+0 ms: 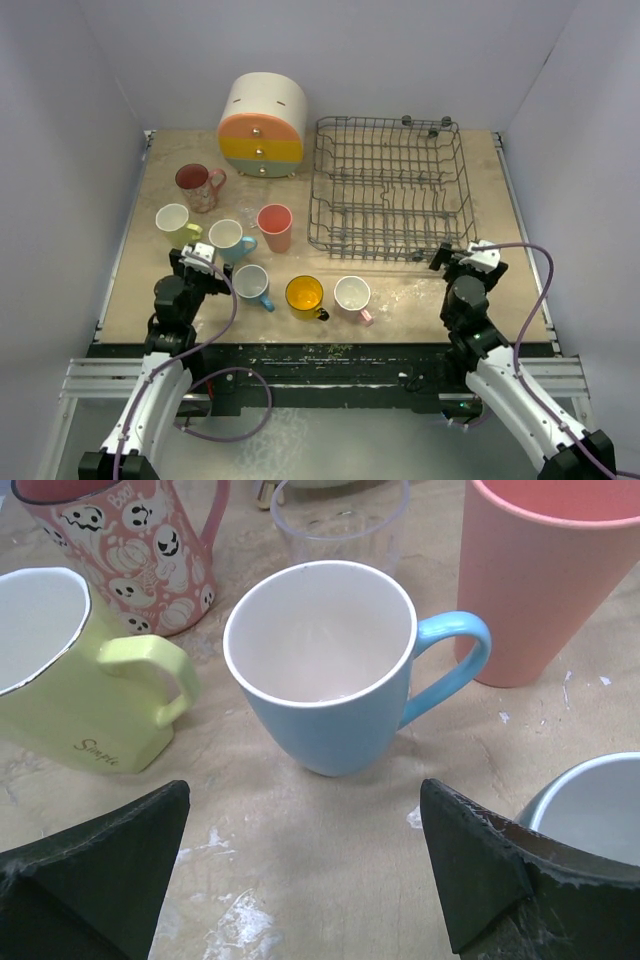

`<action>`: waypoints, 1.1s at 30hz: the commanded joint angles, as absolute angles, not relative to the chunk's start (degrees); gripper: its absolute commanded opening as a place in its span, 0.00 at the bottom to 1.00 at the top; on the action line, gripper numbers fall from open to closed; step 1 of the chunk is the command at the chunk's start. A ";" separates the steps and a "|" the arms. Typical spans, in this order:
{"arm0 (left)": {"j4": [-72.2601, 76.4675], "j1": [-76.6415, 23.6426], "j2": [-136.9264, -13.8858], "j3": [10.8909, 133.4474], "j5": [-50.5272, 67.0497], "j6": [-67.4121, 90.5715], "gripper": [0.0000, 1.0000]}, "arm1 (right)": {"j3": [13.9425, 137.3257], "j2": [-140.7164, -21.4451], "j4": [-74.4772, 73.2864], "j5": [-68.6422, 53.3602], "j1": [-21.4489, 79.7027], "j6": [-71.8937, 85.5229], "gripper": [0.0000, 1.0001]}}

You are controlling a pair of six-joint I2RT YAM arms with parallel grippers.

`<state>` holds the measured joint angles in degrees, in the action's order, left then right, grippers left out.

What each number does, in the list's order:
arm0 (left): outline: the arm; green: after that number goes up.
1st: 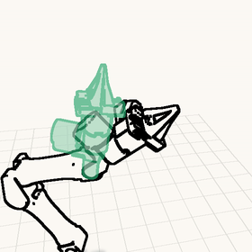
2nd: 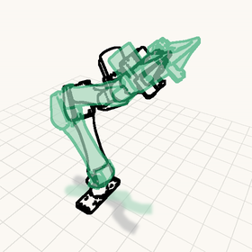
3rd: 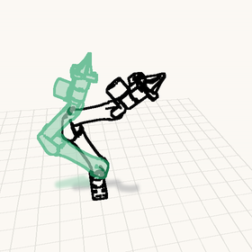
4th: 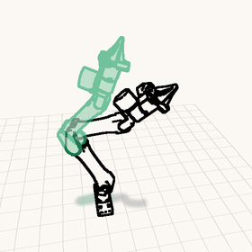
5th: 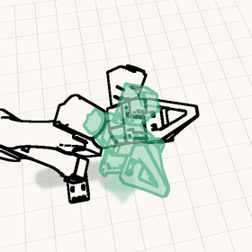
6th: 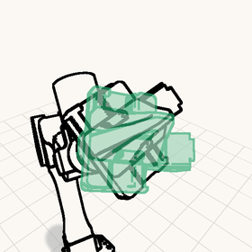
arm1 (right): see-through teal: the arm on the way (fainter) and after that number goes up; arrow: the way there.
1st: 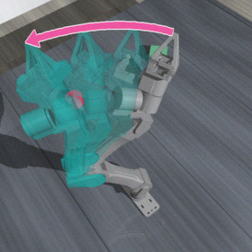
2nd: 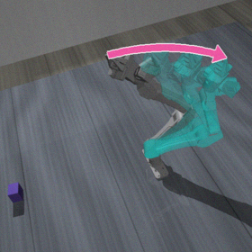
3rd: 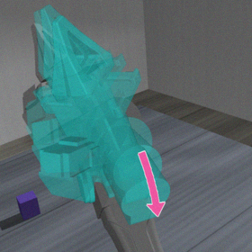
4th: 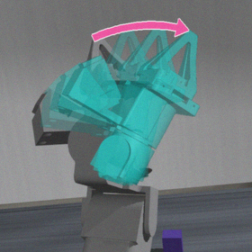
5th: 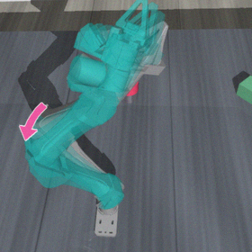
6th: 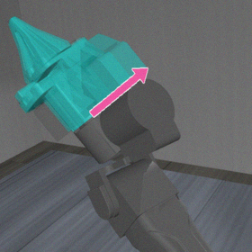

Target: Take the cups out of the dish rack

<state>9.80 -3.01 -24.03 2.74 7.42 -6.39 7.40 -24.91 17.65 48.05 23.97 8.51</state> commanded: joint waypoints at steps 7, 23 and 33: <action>14.97 -2.72 -29.31 3.84 -1.64 -1.85 0.99 | 5.89 -29.72 27.83 41.94 23.31 4.43 1.00; 14.68 -2.72 -28.09 3.48 -1.23 -1.96 0.99 | 1.38 -15.55 23.35 30.11 18.90 1.97 1.00; 14.75 -2.72 -28.39 3.54 -1.24 -1.99 0.99 | 1.05 -15.09 23.38 30.88 18.90 2.32 1.00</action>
<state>11.60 -3.01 -28.36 2.72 -0.71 -3.42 1.21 -15.42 21.67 31.55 19.05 2.22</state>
